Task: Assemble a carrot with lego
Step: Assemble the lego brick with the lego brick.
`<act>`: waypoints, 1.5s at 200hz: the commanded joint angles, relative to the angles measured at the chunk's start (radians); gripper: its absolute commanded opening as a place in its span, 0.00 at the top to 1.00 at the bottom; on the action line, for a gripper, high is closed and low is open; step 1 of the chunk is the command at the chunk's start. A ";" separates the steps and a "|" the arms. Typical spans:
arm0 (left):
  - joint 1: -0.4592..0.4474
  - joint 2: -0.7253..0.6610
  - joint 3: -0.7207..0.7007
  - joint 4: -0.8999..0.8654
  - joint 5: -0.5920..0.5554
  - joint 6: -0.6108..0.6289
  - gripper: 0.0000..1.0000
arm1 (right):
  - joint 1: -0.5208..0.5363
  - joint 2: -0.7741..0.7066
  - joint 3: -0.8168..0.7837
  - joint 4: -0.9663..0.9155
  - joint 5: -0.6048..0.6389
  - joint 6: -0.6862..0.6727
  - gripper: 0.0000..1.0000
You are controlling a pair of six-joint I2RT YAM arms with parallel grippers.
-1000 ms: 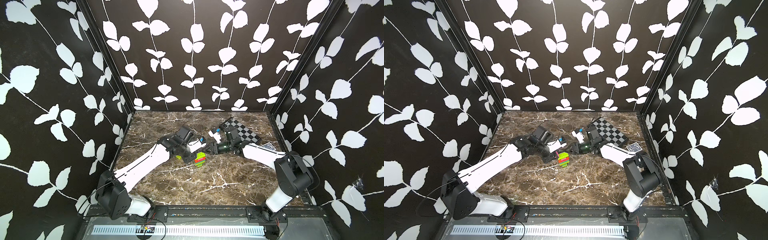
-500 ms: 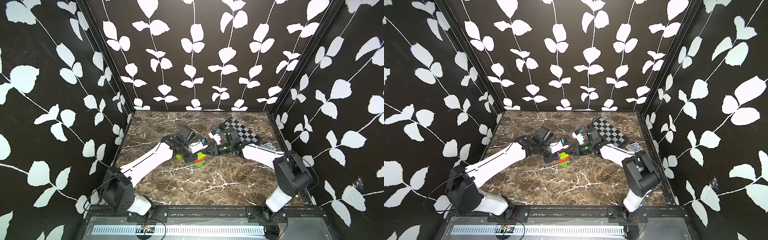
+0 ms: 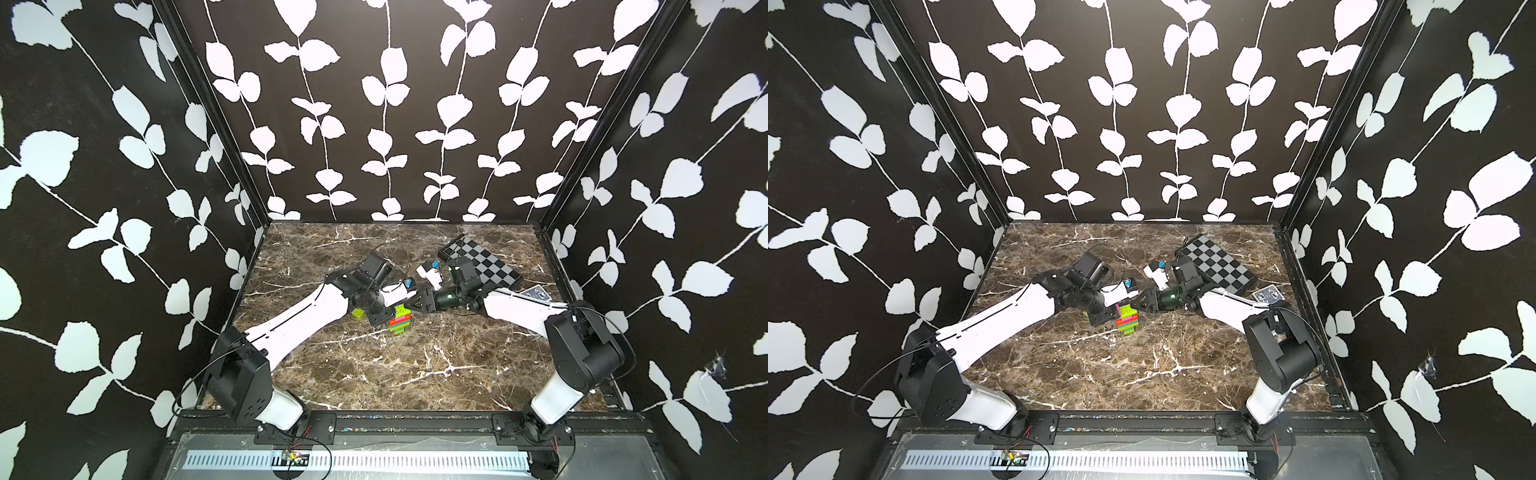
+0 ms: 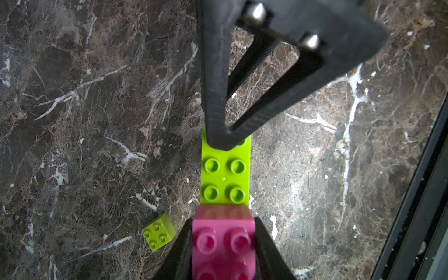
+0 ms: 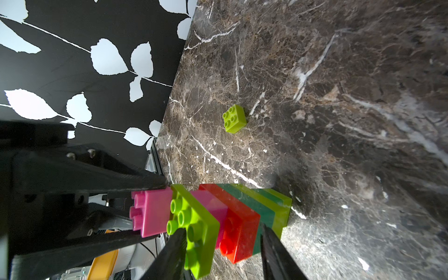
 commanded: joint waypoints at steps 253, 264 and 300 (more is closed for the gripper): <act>0.048 0.026 0.008 -0.101 0.087 0.142 0.93 | 0.003 -0.044 -0.005 -0.007 0.006 -0.011 0.35; 0.047 0.024 0.011 -0.098 0.089 0.138 0.93 | 0.004 -0.043 -0.008 0.001 0.004 -0.003 0.35; 0.048 0.011 0.013 -0.072 0.092 0.121 0.93 | 0.014 -0.037 0.001 0.006 0.001 0.001 0.34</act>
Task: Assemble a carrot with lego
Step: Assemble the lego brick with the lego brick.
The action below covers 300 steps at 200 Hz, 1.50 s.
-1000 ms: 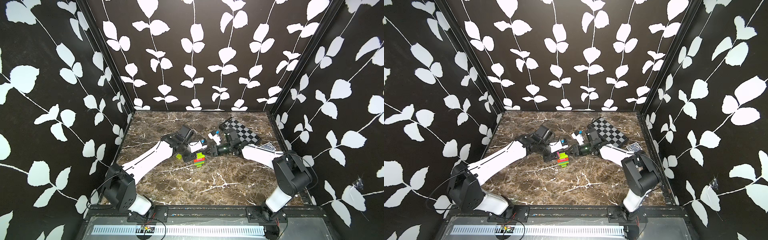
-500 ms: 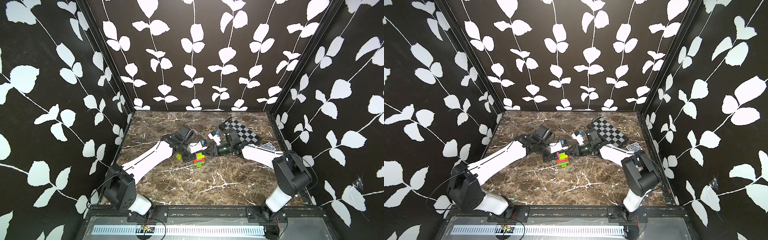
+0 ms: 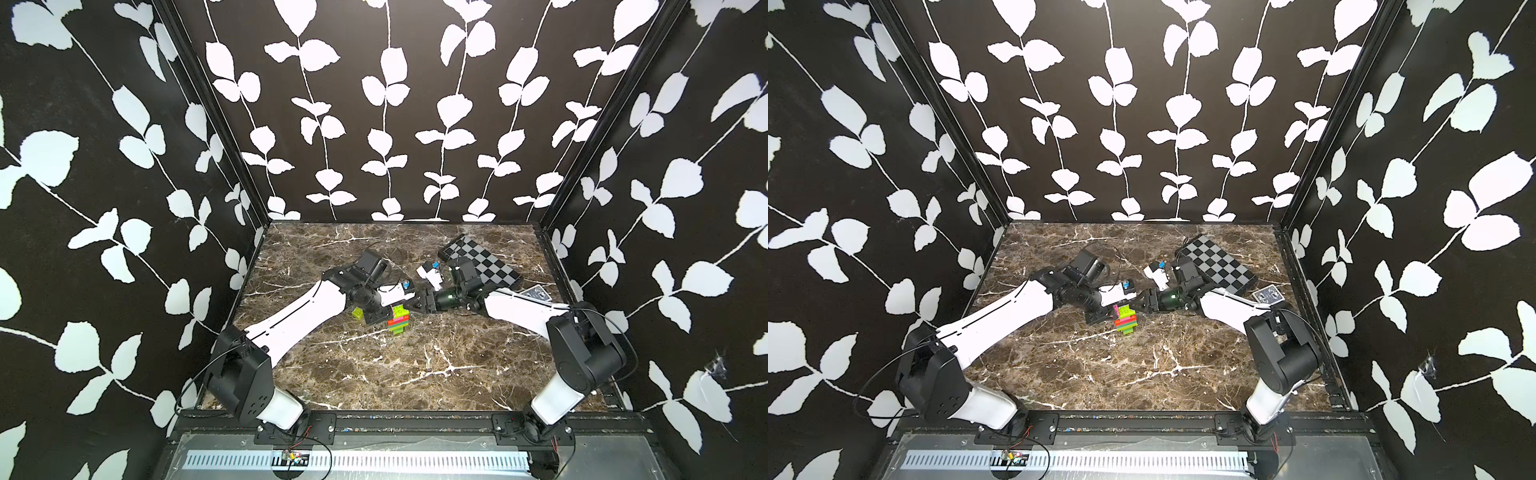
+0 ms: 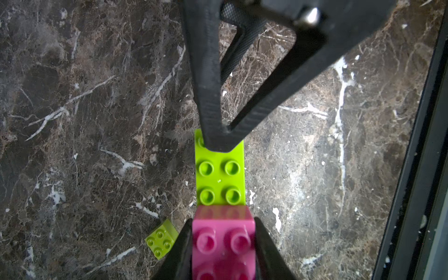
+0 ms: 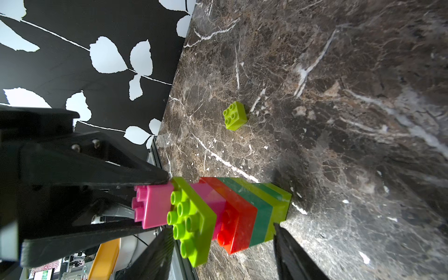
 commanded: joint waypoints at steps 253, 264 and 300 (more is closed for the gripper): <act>0.024 -0.031 -0.018 -0.024 0.035 -0.103 0.89 | 0.023 0.023 0.017 0.025 0.011 -0.005 0.46; 0.022 -0.026 -0.017 -0.013 0.038 -0.118 0.89 | 0.023 0.023 0.017 0.026 0.009 -0.004 0.46; 0.014 -0.008 -0.007 -0.007 0.010 -0.148 0.90 | 0.025 0.022 0.016 0.030 0.011 0.000 0.46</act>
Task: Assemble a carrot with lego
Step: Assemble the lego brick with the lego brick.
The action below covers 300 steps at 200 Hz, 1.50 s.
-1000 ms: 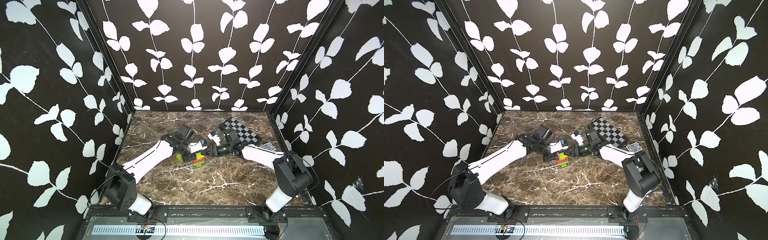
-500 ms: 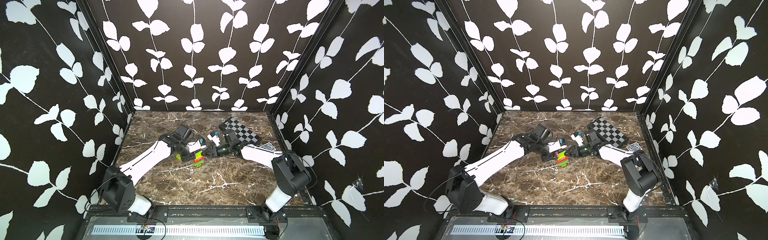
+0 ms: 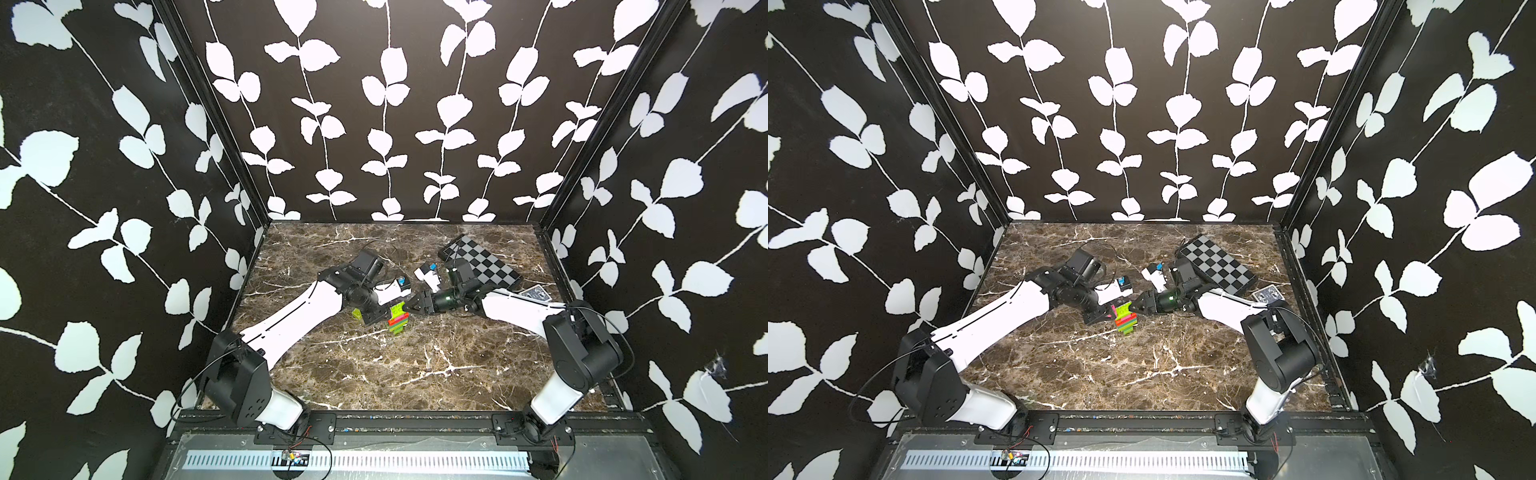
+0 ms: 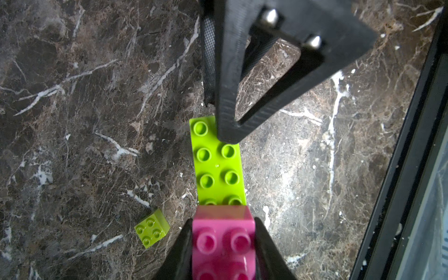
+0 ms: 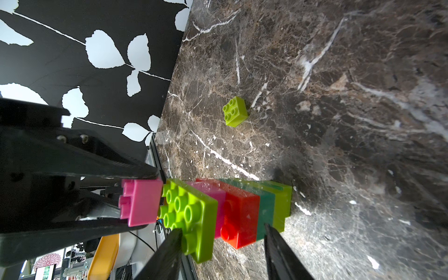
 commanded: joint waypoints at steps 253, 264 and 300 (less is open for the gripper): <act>-0.031 0.042 -0.011 -0.083 -0.064 -0.020 1.00 | 0.005 0.069 0.049 0.081 0.002 0.067 0.44; -0.031 0.043 -0.010 -0.091 -0.065 -0.015 1.00 | 0.004 0.069 0.042 0.075 0.010 0.062 0.46; -0.031 0.055 -0.005 -0.140 -0.109 -0.017 1.00 | 0.002 0.061 0.030 0.048 0.033 0.045 0.49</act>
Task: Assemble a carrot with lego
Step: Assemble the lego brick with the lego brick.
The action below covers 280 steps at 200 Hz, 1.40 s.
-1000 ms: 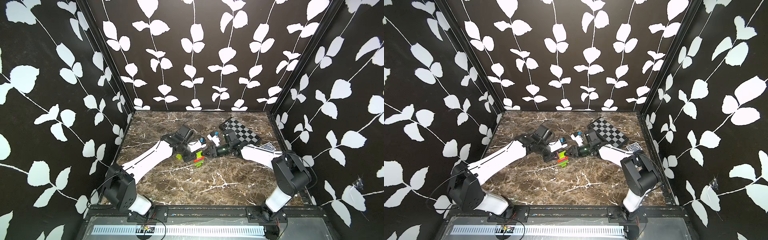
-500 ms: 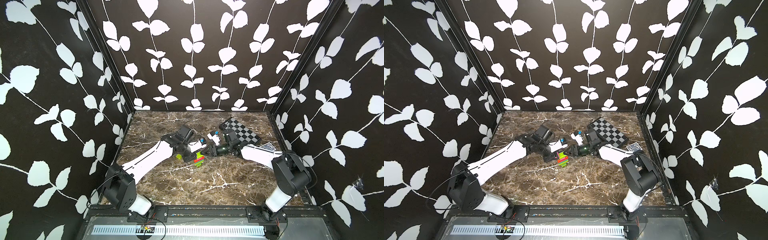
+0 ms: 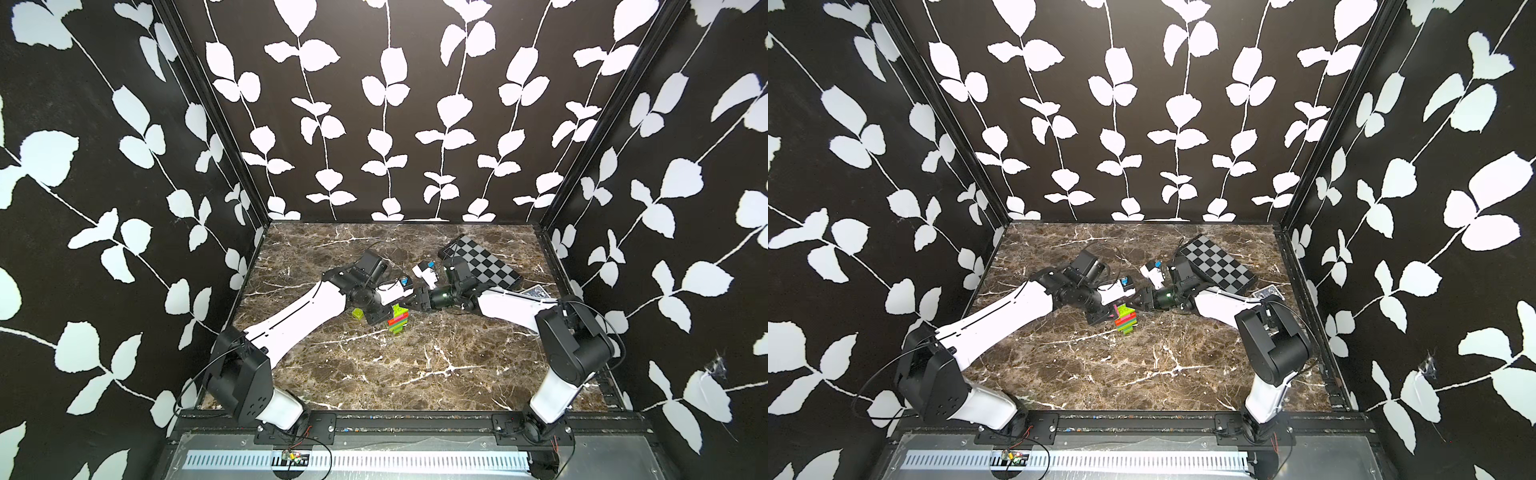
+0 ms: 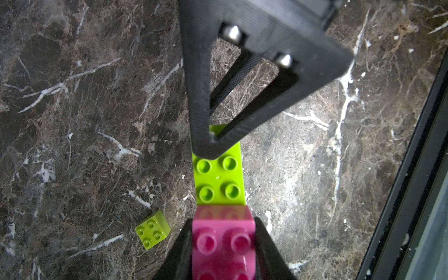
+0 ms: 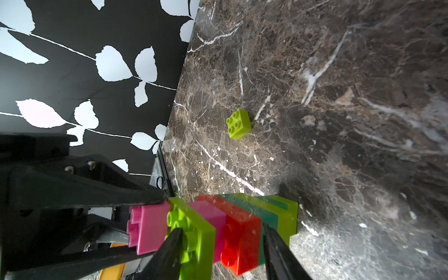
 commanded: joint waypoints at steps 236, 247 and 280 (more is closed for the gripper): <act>-0.057 0.088 -0.014 -0.171 -0.114 -0.089 0.99 | 0.016 -0.071 -0.049 -0.010 0.133 0.028 0.48; -0.057 0.075 0.007 -0.179 -0.107 -0.087 0.95 | 0.014 -0.080 -0.041 -0.021 0.135 0.023 0.46; -0.057 0.056 0.035 -0.177 -0.076 -0.075 0.83 | 0.012 -0.087 -0.020 -0.034 0.134 0.023 0.42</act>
